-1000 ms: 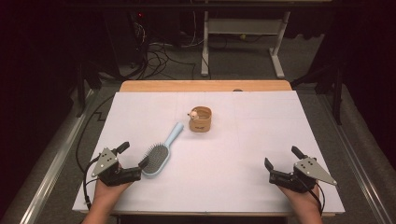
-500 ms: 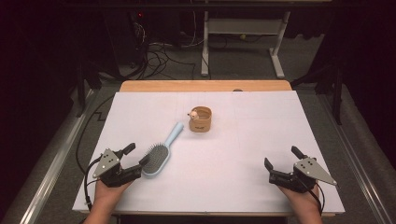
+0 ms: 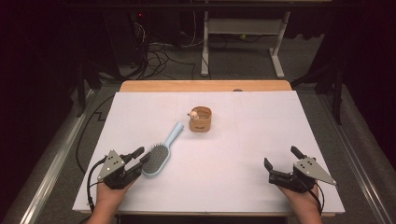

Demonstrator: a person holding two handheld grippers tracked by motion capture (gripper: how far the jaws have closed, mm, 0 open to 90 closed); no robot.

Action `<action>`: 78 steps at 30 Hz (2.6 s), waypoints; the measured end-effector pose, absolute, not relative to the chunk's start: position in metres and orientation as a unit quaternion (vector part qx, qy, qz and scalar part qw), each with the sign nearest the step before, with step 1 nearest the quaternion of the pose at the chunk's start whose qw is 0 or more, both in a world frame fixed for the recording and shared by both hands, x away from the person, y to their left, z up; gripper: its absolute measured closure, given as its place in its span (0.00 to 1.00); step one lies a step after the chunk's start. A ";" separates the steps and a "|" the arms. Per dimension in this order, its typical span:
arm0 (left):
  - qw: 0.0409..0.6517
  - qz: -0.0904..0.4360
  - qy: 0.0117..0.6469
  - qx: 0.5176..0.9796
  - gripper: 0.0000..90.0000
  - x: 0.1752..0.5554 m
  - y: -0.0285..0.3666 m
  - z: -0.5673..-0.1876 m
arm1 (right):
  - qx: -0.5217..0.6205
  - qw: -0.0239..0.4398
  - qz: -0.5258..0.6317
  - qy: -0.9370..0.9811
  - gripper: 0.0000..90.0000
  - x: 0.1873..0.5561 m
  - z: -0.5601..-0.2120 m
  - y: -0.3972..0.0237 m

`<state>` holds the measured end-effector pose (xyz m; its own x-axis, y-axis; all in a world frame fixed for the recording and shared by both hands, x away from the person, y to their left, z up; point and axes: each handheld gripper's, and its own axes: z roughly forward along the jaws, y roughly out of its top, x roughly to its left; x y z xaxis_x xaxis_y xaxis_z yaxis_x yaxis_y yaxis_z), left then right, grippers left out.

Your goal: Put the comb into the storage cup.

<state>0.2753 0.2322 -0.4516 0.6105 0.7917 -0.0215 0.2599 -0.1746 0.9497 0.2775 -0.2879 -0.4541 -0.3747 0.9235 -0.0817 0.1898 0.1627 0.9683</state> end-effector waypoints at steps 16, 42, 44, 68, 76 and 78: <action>0.517 0.234 0.380 0.730 0.99 0.278 0.228 -0.451 | 0.417 0.371 0.494 0.667 0.00 0.278 -0.454 -0.288; 0.370 0.199 0.363 0.832 1.00 0.274 0.174 -0.476 | 0.417 0.372 0.496 0.665 0.00 0.277 -0.453 -0.288; 0.368 0.200 0.365 0.831 1.00 0.274 0.175 -0.477 | 0.417 0.371 0.496 0.665 0.00 0.277 -0.453 -0.288; 0.366 0.219 0.469 0.773 1.00 0.305 0.233 -0.476 | 0.418 0.369 0.497 0.664 0.00 0.277 -0.453 -0.288; 0.351 0.227 0.495 0.762 1.00 0.320 0.245 -0.476 | 0.418 0.369 0.498 0.664 0.00 0.278 -0.453 -0.288; 0.349 0.227 0.501 0.759 1.00 0.323 0.247 -0.476 | 0.418 0.369 0.498 0.664 0.00 0.277 -0.453 -0.288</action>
<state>0.3226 0.2472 -0.4765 0.3950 0.9187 -0.0042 0.6012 -0.2550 0.7573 0.2774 -0.2879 -0.4532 -0.3781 0.9229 -0.0732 0.1870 0.1536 0.9703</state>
